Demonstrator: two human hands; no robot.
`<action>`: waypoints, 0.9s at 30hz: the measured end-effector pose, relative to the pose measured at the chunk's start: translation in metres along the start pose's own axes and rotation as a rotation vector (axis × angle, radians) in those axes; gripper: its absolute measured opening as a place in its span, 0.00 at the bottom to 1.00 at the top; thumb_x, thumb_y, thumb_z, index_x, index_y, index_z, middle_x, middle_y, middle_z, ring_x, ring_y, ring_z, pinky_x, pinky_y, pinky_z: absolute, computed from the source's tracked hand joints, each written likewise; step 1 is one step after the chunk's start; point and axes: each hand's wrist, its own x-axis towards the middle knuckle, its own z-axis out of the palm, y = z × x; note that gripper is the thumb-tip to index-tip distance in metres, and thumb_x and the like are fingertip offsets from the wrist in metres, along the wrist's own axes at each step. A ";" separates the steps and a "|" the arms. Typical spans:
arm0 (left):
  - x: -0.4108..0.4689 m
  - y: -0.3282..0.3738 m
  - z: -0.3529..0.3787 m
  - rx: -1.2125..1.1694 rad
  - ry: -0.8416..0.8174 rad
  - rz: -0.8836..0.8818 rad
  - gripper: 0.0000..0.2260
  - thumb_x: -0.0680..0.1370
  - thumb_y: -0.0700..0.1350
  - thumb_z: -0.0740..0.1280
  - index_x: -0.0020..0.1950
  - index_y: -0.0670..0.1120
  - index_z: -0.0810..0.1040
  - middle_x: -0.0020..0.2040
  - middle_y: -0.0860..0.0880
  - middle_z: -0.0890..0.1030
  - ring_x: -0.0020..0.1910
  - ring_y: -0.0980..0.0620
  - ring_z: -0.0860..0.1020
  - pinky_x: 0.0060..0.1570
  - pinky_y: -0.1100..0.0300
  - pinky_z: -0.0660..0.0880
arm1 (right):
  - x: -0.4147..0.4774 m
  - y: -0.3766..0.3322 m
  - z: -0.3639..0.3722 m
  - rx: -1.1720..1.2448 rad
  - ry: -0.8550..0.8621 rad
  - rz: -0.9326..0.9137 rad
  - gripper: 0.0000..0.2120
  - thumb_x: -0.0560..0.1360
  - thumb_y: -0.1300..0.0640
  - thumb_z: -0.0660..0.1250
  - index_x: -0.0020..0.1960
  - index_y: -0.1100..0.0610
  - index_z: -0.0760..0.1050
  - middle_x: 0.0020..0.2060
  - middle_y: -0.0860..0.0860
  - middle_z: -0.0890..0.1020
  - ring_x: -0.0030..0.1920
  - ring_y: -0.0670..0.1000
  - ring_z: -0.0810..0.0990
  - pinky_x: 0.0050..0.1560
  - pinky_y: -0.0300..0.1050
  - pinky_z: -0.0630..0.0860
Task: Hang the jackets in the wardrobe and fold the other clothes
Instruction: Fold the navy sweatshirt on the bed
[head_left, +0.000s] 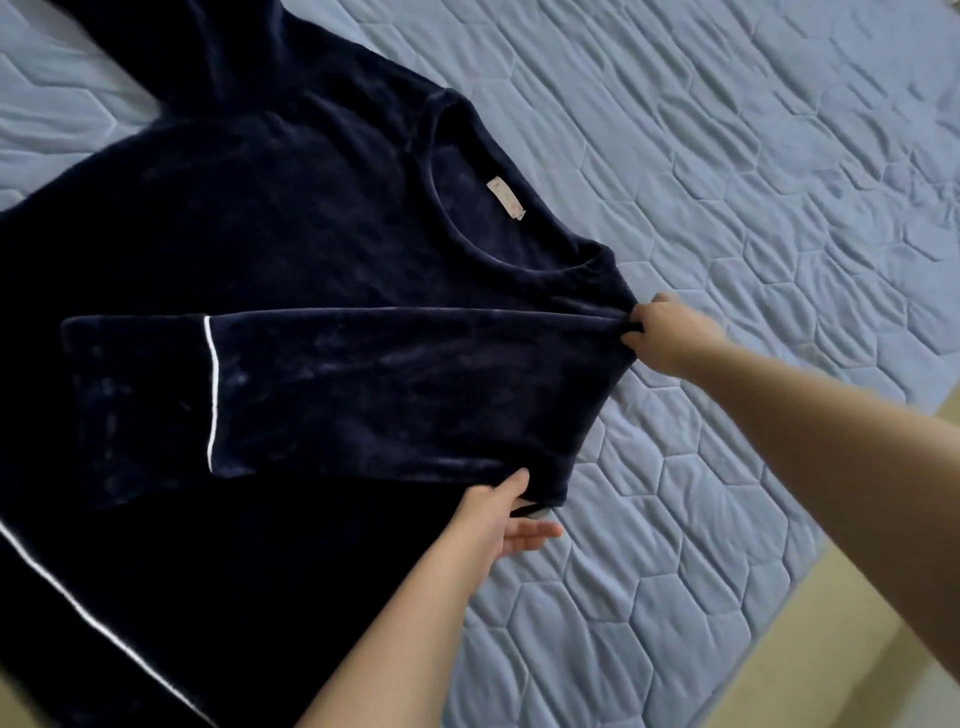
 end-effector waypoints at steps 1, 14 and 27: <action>-0.001 0.000 -0.002 -0.039 -0.005 -0.011 0.13 0.81 0.48 0.62 0.60 0.41 0.75 0.52 0.43 0.82 0.34 0.47 0.84 0.33 0.58 0.80 | -0.005 -0.007 0.008 0.063 0.052 0.041 0.13 0.78 0.55 0.58 0.61 0.59 0.71 0.58 0.57 0.71 0.56 0.61 0.73 0.47 0.50 0.70; -0.102 0.069 -0.208 -0.639 0.455 0.461 0.08 0.76 0.48 0.69 0.53 0.47 0.76 0.56 0.44 0.78 0.55 0.47 0.78 0.54 0.50 0.77 | -0.139 -0.159 0.079 0.291 0.081 -0.069 0.32 0.79 0.48 0.56 0.77 0.44 0.45 0.78 0.48 0.42 0.77 0.57 0.40 0.69 0.72 0.50; -0.116 0.108 -0.316 0.384 0.521 0.240 0.16 0.80 0.54 0.62 0.61 0.45 0.73 0.47 0.44 0.83 0.37 0.47 0.83 0.32 0.56 0.78 | -0.236 -0.255 0.140 0.779 0.195 0.402 0.33 0.80 0.51 0.60 0.78 0.51 0.47 0.78 0.52 0.48 0.77 0.55 0.52 0.72 0.52 0.60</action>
